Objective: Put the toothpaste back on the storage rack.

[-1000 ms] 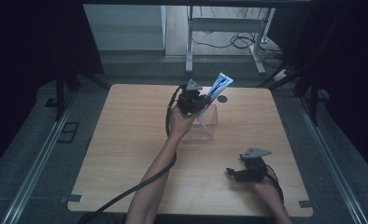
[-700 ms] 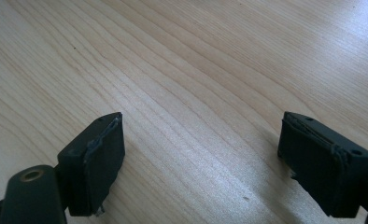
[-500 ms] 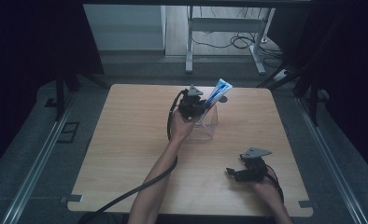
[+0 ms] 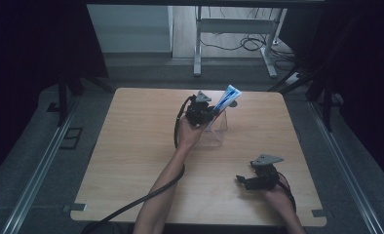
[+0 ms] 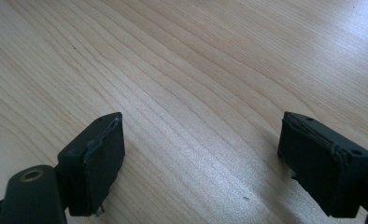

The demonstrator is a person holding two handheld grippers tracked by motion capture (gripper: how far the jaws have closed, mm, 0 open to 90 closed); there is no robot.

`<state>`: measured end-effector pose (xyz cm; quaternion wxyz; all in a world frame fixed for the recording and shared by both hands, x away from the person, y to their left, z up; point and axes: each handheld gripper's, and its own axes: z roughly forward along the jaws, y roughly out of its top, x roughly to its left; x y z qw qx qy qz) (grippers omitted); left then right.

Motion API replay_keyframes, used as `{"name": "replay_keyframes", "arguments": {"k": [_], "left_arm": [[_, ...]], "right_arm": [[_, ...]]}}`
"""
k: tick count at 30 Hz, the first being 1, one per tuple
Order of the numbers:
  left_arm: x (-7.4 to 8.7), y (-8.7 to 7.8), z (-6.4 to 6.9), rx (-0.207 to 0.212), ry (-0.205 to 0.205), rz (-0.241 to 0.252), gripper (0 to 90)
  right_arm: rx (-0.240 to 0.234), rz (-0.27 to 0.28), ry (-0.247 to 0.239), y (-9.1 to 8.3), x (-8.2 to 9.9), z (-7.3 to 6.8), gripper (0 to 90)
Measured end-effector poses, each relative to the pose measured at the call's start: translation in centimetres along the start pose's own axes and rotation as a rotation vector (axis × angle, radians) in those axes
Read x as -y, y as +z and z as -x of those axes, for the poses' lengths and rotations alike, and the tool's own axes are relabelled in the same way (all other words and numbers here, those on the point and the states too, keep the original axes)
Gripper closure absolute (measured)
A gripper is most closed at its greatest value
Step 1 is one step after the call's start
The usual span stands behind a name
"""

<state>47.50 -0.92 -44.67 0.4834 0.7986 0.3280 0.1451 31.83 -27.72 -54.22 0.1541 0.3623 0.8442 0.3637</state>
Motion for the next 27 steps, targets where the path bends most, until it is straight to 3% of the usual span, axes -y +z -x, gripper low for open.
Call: {"name": "replay_keyframes", "arguments": {"k": [11, 27], "left_arm": [[0.26, 0.23, 0.46, -0.005, 0.018, -0.019, 76.6], [0.18, -0.2, 0.23, 0.005, 0.005, -0.046, 75.8]], "right_arm": [[0.0, 0.0, 0.0, 0.0, 0.0, 0.0, 14.6], [0.0, 0.0, 0.0, 0.0, 0.0, 0.0, 14.6]]}}
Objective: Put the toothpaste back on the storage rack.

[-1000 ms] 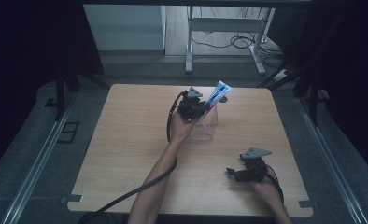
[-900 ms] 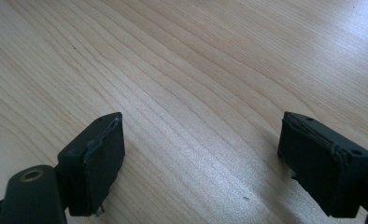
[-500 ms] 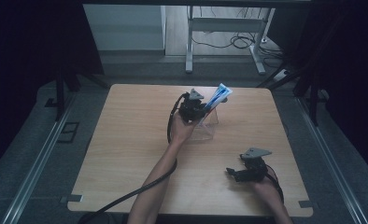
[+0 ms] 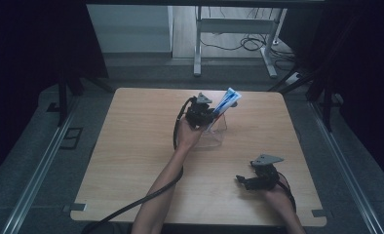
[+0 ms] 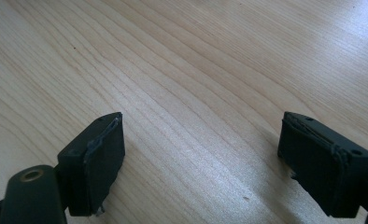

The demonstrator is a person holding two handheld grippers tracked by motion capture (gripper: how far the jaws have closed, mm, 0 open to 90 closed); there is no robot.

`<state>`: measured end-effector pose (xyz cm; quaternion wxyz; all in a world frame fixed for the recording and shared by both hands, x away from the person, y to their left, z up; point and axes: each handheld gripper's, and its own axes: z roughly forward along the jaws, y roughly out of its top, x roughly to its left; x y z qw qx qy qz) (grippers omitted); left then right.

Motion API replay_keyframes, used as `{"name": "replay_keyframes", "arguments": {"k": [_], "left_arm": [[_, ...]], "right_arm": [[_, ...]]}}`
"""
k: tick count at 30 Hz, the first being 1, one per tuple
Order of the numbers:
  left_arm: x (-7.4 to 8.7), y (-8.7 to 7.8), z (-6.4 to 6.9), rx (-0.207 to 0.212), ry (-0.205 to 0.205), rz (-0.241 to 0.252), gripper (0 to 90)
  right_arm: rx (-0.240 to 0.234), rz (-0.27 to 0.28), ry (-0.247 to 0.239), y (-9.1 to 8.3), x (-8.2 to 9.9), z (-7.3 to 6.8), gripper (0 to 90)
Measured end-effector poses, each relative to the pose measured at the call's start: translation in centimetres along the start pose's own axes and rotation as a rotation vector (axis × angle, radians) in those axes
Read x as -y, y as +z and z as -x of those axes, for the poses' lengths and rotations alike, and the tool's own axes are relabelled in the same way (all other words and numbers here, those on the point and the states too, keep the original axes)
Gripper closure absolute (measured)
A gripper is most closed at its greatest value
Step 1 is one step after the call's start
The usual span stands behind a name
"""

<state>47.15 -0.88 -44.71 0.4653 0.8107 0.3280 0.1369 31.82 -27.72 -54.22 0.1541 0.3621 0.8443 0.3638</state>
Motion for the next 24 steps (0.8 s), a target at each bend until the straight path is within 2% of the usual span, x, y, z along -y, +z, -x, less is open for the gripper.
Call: {"name": "replay_keyframes", "arguments": {"k": [7, 15, 24], "left_arm": [[-0.03, -0.19, -0.11, 0.006, -0.008, -0.021, 75.3], [-0.2, -0.28, -0.01, -0.003, 0.006, -0.065, 74.7], [0.45, -0.21, -0.11, -0.035, 0.035, -0.133, 74.5]], "right_arm": [[0.0, 0.0, 0.0, 0.0, 0.0, 0.0, 14.6], [0.001, 0.0, 0.0, 0.0, 0.0, -0.01, 14.7], [0.0, -0.001, -0.001, 0.0, 0.0, 0.0, 14.6]]}}
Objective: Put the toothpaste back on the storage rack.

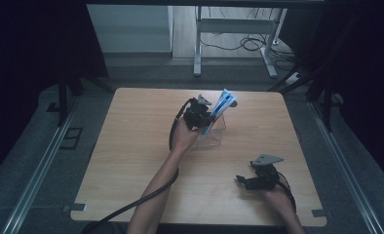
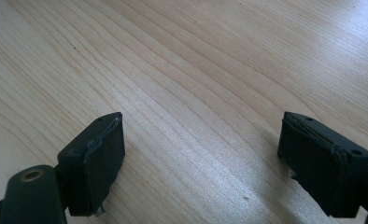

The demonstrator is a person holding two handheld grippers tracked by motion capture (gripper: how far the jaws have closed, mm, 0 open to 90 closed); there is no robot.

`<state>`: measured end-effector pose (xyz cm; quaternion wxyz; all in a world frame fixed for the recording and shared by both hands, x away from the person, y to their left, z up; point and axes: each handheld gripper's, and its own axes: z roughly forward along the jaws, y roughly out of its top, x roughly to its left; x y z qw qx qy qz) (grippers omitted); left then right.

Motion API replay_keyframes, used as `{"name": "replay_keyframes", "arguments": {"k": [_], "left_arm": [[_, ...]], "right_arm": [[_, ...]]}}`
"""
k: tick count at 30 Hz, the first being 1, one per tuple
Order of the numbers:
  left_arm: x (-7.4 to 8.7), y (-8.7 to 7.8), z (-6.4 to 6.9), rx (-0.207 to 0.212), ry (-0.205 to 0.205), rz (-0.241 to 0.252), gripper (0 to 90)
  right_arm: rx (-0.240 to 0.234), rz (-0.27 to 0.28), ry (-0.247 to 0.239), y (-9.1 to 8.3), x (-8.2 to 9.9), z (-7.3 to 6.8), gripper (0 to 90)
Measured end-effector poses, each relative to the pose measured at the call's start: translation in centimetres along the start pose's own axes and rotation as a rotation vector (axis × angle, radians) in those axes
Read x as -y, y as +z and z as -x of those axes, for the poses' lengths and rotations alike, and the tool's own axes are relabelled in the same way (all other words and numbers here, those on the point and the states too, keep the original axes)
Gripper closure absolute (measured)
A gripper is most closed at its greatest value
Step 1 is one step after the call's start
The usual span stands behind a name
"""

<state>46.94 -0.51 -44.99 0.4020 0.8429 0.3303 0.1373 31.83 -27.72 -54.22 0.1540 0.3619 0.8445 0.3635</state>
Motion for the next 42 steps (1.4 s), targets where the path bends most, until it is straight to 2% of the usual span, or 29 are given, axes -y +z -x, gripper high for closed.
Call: {"name": "replay_keyframes", "arguments": {"k": [14, 28, 33, 42], "left_arm": [[0.9, 0.52, -0.19, 0.002, -0.004, -0.05, 75.1], [0.53, 0.47, -0.21, 0.008, -0.023, -0.078, 74.1], [0.52, 0.44, -0.2, 0.01, -0.025, -0.078, 72.1], [0.27, -0.31, -0.29, 0.021, -0.041, -0.039, 63.7]], "right_arm": [[0.0, 0.0, 0.0, -0.01, 0.0, 0.0, 14.7], [-0.001, -0.001, 0.001, -0.01, 0.0, -0.01, 14.6], [0.0, 0.0, -0.001, 0.0, 0.0, 0.0, 14.7], [0.0, 0.0, -0.001, 0.0, 0.0, 0.0, 14.6]]}}
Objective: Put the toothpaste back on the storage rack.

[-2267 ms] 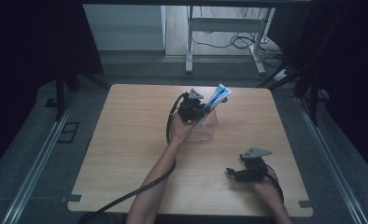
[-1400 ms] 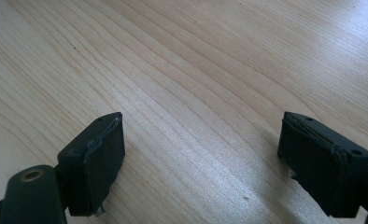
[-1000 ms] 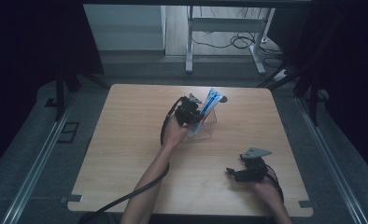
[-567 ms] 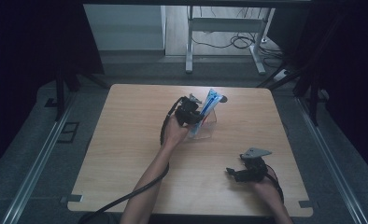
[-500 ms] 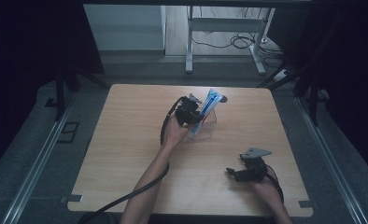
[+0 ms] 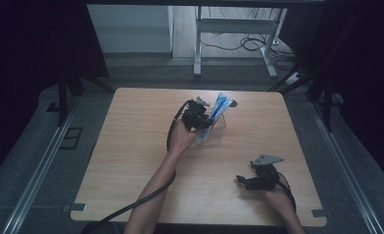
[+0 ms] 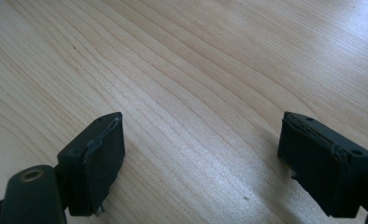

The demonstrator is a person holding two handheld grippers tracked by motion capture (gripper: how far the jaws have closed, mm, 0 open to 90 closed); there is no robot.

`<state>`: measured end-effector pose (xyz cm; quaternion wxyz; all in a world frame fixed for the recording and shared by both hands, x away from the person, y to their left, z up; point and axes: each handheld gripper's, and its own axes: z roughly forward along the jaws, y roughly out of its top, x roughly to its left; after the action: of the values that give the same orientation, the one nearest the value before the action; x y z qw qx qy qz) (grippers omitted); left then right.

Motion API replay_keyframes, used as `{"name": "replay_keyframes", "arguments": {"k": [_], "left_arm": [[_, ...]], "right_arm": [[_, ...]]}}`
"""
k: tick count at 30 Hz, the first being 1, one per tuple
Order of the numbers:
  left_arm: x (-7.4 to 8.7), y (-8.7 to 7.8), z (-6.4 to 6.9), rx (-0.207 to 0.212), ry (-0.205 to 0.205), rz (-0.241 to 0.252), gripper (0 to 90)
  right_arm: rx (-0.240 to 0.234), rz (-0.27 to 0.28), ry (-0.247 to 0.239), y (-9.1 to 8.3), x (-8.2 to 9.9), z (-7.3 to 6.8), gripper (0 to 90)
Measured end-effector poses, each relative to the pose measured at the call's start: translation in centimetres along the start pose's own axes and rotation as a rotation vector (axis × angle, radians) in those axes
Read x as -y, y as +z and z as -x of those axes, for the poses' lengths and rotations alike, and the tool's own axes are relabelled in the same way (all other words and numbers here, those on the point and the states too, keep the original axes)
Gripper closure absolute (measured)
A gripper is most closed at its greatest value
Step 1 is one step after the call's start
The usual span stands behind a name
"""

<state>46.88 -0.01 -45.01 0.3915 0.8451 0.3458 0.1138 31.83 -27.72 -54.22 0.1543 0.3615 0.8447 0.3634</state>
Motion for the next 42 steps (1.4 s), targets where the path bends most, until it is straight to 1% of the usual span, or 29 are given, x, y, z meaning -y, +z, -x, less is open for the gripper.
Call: {"name": "replay_keyframes", "arguments": {"k": [7, 9, 14, 17, 23, 24, 31, 37, 39, 42], "left_arm": [[-0.2, -0.6, 0.3, 0.0, 0.002, 0.023, 54.2], [-0.2, -0.7, 0.3, -0.002, 0.011, 0.027, 51.1], [-0.1, -1.2, 0.4, 0.003, 0.002, 0.043, 45.3], [-0.1, -1.6, 0.4, 0.014, -0.008, 0.059, 40.4], [0.1, -2.5, 0.6, 0.025, -0.009, 0.076, 31.1], [0.1, -2.6, 0.6, 0.025, -0.002, 0.075, 29.4], [0.4, -3.4, 1.0, 0.026, -0.003, 0.065, 20.1], [0.8, -4.0, 1.2, 0.036, -0.01, 0.058, 16.1], [1.0, -4.2, 1.3, 0.036, 0.0, 0.058, 15.1], [1.3, -4.4, 1.5, 0.041, 0.003, 0.055, 14.2]], "right_arm": [[0.0, 0.0, 0.0, 0.0, 0.0, 0.0, 14.6], [0.0, 0.0, 0.001, 0.0, 0.0, 0.0, 14.6], [0.0, 0.0, 0.001, 0.0, 0.0, 0.0, 14.6], [0.0, 0.0, 0.001, 0.0, 0.0, 0.0, 14.6], [0.0, 0.0, 0.001, 0.0, 0.0, 0.0, 14.6], [0.0, 0.0, 0.0, 0.0, 0.0, 0.0, 14.6], [0.001, 0.0, 0.0, 0.0, 0.0, 0.0, 14.6], [0.001, 0.0, 0.001, 0.0, 0.0, 0.0, 14.5], [0.0, 0.0, 0.001, 0.0, 0.0, 0.0, 14.5], [0.0, 0.0, 0.0, 0.0, 0.0, 0.0, 14.5]]}}
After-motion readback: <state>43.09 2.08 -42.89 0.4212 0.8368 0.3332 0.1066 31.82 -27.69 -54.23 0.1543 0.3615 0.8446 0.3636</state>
